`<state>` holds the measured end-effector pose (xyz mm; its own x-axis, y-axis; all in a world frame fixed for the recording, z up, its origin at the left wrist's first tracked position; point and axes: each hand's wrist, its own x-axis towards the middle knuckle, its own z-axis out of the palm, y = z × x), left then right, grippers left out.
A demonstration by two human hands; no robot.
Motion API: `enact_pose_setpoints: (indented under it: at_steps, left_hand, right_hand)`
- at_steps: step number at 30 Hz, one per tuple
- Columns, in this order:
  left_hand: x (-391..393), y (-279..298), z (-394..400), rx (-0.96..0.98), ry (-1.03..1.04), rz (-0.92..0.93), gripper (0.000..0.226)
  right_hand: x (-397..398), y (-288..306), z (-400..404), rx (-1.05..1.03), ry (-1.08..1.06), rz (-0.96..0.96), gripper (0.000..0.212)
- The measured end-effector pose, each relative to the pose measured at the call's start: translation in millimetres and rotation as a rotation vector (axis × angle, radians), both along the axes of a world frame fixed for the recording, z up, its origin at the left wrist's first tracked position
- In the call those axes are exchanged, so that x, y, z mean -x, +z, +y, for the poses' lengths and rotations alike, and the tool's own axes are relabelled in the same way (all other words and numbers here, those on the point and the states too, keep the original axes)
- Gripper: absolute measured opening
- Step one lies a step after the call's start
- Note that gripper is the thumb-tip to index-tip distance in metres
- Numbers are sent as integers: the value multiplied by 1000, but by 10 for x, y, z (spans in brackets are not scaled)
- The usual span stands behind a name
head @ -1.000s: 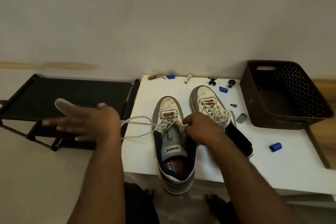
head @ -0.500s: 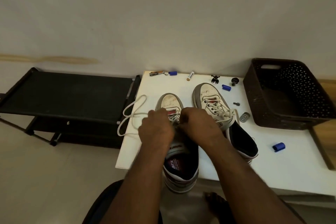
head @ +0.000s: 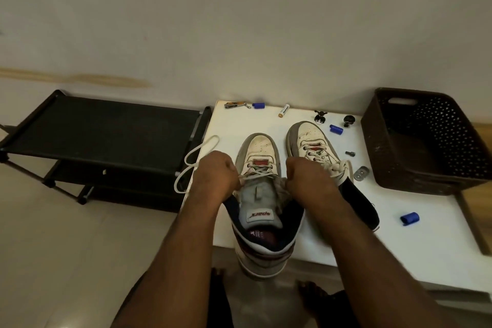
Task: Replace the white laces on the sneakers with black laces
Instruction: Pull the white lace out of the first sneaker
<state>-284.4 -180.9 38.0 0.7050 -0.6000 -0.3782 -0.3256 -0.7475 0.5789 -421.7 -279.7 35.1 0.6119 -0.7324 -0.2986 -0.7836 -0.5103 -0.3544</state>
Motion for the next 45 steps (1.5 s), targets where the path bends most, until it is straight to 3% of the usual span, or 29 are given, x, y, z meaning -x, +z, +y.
enact_pose_setpoints:
  at_steps: [2, 5, 10, 13, 16, 18, 20, 23, 25, 27, 29, 34, 36, 38, 42, 44, 45]
  left_hand:
    - [44, -22, -29, 29, -17, 0, 23]
    - [49, -41, -75, 68, -18, 43, 16]
    - [46, -36, -144, 101, 8, 81, 16]
    - [12, -35, -161, 74, 3, 83, 10]
    - [-42, -56, -159, 37, -8, 75, 11]
    - [-41, -58, -169, 21, -21, 58, 4]
    - [-19, -54, -183, 5, -44, 25, 3]
    - [-2, -50, -193, -2, -67, -13, 6]
    - [-3, -50, -199, 1, -76, -21, 3]
    - [-6, -52, -201, 1, -84, -26, 3]
    - [-14, -50, -203, -7, -87, -37, 2]
    - [-41, -74, -202, -6, -80, -12, 4]
    - [-39, -77, -202, -1, -78, -9, 4]
    - [-37, -74, -199, 1, -78, -13, 8]
    - [-41, -64, -188, -9, -78, -20, 12]
    - [-40, -56, -188, -11, -79, -28, 11]
    - [-39, -51, -190, -11, -78, -29, 11]
  right_hand:
    - [-25, -18, 47, 90, 112, -53, 10]
    - [-84, -41, 94, 177, 245, -138, 43]
    - [-225, -120, 165, 252, 262, -117, 24]
    - [-268, -136, 170, -61, 68, -355, 18]
    - [-208, -2, 75, -634, -490, -805, 10]
    - [-167, -5, 9, -705, -611, -894, 10]
    - [-165, -29, 13, -485, -462, -776, 19]
    - [-193, -119, 60, 77, 48, -347, 37]
    - [-226, -127, 73, 216, 179, -177, 32]
    - [-253, -144, 69, 231, 179, -196, 24]
    - [-274, -114, 96, 66, 17, -415, 13]
    - [-173, 115, 4, -959, -800, -1320, 7]
    - [-135, 147, -31, -1134, -909, -1458, 6]
    - [-172, 142, -5, -977, -812, -1305, 4]
    - [-199, 37, 32, -102, -17, -544, 20]
    - [-203, -28, 69, 66, 205, -207, 27]
    - [-209, -58, 77, 117, 235, -127, 25]
